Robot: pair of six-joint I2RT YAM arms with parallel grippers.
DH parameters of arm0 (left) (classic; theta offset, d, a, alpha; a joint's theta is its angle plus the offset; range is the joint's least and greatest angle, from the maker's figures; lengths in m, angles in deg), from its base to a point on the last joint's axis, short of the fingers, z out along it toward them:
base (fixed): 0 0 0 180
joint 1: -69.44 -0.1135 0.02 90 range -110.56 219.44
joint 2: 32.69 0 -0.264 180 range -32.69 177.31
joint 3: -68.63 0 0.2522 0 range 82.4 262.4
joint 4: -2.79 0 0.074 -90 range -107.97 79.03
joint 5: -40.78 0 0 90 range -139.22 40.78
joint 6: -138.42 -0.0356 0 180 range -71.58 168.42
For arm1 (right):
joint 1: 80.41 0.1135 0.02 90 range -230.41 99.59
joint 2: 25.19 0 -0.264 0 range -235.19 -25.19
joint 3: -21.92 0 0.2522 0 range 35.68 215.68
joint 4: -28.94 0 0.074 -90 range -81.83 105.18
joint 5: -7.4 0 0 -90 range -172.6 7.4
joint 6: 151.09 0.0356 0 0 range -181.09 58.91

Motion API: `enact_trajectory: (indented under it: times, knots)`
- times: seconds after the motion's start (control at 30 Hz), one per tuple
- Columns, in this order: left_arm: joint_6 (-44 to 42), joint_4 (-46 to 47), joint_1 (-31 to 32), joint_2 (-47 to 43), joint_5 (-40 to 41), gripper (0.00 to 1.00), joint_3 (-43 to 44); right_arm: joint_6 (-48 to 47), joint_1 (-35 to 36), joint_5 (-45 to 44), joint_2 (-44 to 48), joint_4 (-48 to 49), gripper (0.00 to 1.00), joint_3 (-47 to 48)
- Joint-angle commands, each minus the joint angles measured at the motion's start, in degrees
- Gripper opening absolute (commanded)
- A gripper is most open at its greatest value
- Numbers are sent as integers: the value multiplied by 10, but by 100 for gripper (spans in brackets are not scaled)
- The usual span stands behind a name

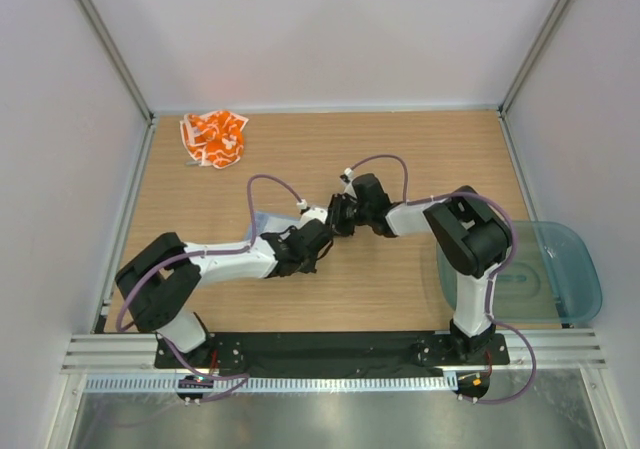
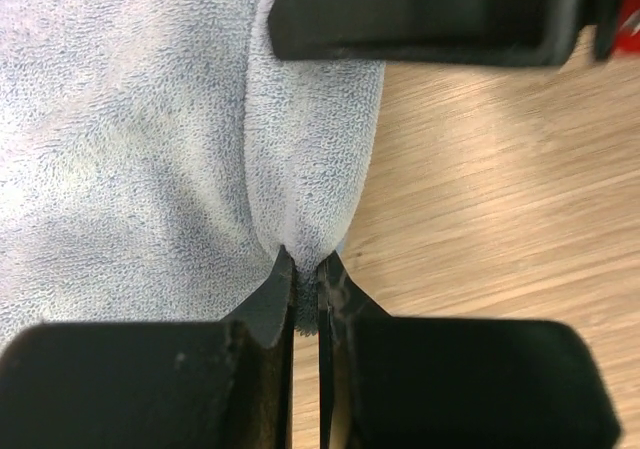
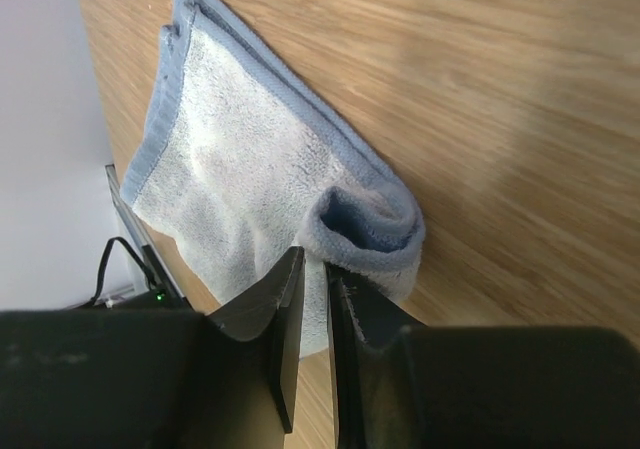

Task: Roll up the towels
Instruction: Roll the towel

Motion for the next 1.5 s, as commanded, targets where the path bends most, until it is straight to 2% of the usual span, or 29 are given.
enact_trajectory:
  times: [0.0,0.17,0.27,0.33,0.47,0.6,0.73,0.9,0.97,1.13,1.33,1.47]
  knots:
    - [11,-14,-10,-21,-50,0,-42,-12,-41,-15,-30,-26,23,6]
    - [13,-12,-11,-30,-54,0,-49,-21,-60,-15,-38,-64,29,47]
    - [12,-9,-11,-33,-59,0,-51,-38,-73,-20,-23,-109,38,83]
    - [10,-6,-11,-38,-60,0,-51,-47,-83,-27,7,-128,44,98]
    - [24,1,-12,-61,-88,0,-46,-67,-91,-54,74,-199,51,101]
    - [56,42,-25,-107,-145,0,-55,-75,-92,-93,156,-234,57,58]
    - [90,106,-53,-108,-225,0,-70,-70,-91,-110,240,-250,62,-23]
    - [162,163,-76,-120,-282,0,-101,-62,-88,-113,332,-270,69,-83]
    - [185,228,-83,-132,-313,0,-130,-62,-80,-120,351,-277,70,-101]
    - [272,373,-112,-124,-377,0,-193,-57,-46,-139,367,-284,72,-114]
    - [310,446,-140,-101,-421,0,-232,-54,20,-178,330,-276,73,-94]
    - [310,449,-152,-108,-429,0,-243,-53,45,-189,288,-268,73,-73]
